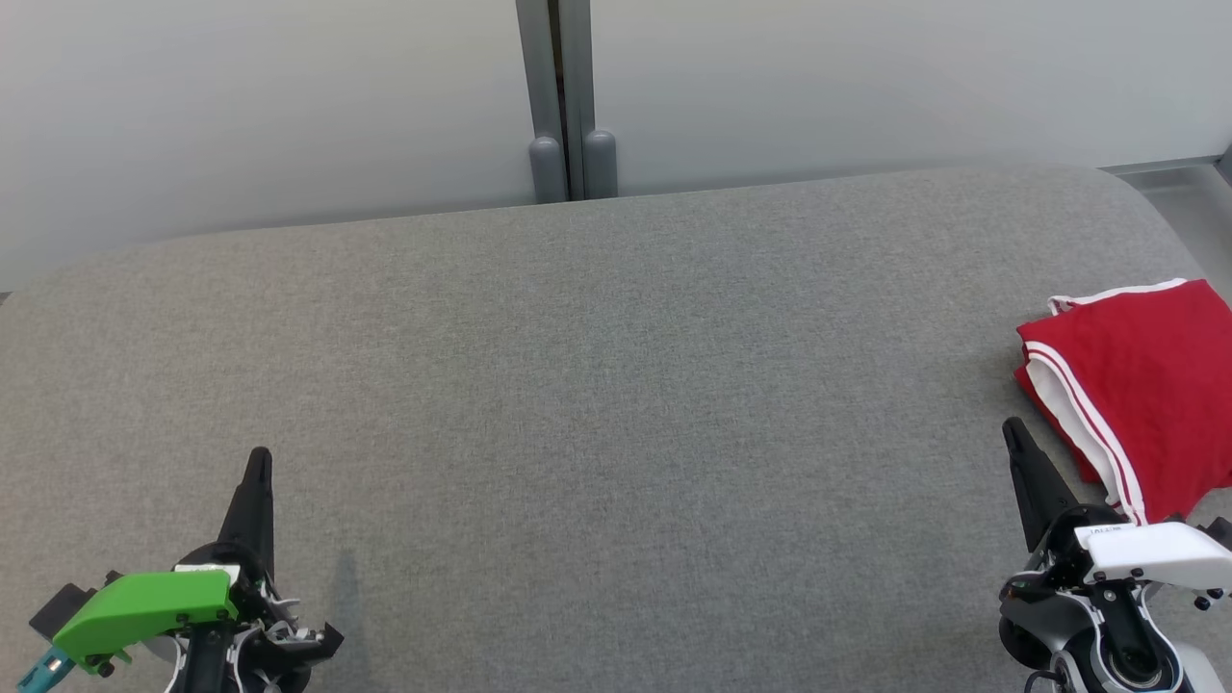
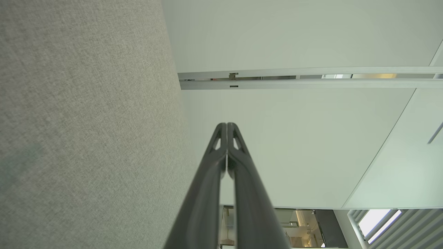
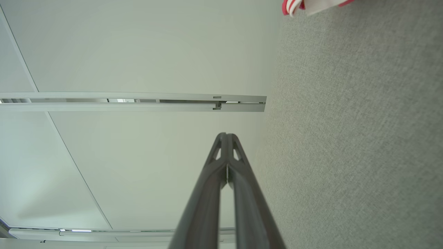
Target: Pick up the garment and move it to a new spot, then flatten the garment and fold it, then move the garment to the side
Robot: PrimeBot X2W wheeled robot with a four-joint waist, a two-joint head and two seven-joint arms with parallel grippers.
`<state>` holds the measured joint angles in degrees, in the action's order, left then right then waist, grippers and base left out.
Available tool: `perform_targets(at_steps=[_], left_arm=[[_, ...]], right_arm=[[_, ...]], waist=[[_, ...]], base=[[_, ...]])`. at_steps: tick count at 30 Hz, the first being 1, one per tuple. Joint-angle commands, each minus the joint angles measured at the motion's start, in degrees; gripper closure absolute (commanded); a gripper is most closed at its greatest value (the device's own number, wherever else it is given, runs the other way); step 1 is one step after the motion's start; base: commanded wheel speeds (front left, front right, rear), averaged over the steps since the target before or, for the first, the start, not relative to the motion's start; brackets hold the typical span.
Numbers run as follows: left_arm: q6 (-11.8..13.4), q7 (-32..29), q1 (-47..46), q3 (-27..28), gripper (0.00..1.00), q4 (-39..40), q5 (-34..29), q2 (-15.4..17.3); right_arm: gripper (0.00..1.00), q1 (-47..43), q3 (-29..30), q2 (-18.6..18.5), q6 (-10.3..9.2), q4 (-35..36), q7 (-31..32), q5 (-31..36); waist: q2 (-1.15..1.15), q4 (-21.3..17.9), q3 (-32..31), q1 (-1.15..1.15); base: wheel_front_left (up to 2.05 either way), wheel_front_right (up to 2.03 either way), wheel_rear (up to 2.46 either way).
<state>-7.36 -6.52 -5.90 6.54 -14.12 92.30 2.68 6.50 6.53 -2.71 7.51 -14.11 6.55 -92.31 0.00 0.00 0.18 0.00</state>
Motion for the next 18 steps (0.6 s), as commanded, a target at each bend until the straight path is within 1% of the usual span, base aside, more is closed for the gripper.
perform_targets(at_steps=[1, 18], left_arm=[[-0.34, -0.25, -0.68, 0.13, 1.0, 0.13, 0.2, 0.37], [-0.34, -0.24, -0.67, 0.12, 1.0, 0.13, 0.21, 0.37]], right_arm=[[1.0, -0.59, 0.12, -0.32, -0.04, 0.25, 0.18, -0.19], [1.0, -0.58, 0.11, -0.32, -0.04, 0.25, 0.17, -0.19]], waist=[[0.0, 0.0, 0.0, 0.0], [0.0, 0.0, 0.0, 0.0]], base=[[0.0, 0.0, 0.0], [0.0, 0.0, 0.0]])
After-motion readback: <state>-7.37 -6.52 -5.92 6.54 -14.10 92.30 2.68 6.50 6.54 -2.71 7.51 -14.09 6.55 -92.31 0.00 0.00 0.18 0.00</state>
